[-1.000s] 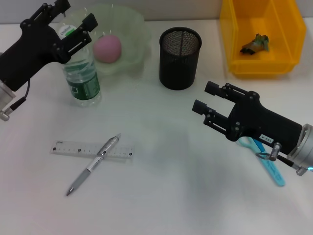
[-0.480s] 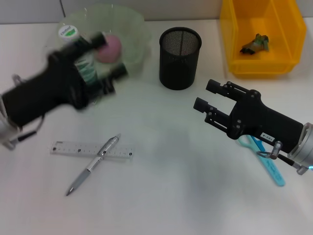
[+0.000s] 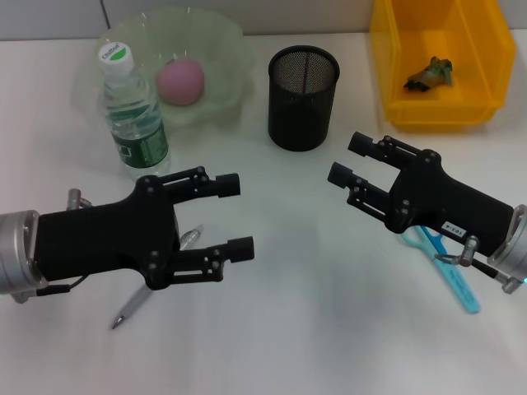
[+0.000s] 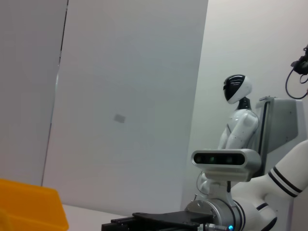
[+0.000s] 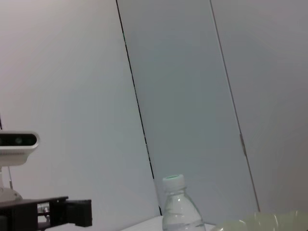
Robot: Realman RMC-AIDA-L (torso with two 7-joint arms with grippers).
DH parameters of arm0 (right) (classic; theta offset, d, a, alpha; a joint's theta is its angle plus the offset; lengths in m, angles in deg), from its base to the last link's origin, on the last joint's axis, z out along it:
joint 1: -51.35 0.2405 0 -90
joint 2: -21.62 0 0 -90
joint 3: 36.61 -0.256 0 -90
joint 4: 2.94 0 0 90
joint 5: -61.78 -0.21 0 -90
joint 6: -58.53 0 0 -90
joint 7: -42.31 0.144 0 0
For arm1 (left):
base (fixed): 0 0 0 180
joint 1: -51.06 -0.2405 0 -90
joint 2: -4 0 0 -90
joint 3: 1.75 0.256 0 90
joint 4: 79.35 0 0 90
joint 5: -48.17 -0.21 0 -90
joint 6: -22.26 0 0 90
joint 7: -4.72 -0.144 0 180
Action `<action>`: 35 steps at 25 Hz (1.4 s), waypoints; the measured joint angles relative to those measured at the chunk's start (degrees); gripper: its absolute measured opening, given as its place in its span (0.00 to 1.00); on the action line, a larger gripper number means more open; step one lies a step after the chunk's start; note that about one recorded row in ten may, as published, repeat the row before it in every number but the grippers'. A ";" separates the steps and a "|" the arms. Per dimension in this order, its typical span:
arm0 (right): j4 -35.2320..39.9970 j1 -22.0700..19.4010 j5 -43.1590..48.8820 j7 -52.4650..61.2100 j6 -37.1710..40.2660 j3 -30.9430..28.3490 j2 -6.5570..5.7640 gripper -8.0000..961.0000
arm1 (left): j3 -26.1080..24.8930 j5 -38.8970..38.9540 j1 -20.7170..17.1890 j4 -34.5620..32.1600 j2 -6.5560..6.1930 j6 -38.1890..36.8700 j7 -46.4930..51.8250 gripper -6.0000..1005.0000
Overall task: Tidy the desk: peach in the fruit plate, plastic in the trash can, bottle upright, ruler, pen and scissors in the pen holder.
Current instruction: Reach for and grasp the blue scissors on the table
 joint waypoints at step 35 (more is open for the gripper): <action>78.46 8.60 74.07 106.34 25.47 -0.06 -1.77 0.60 | -0.04 -1.11 -2.04 2.35 0.73 4.09 -1.21 0.78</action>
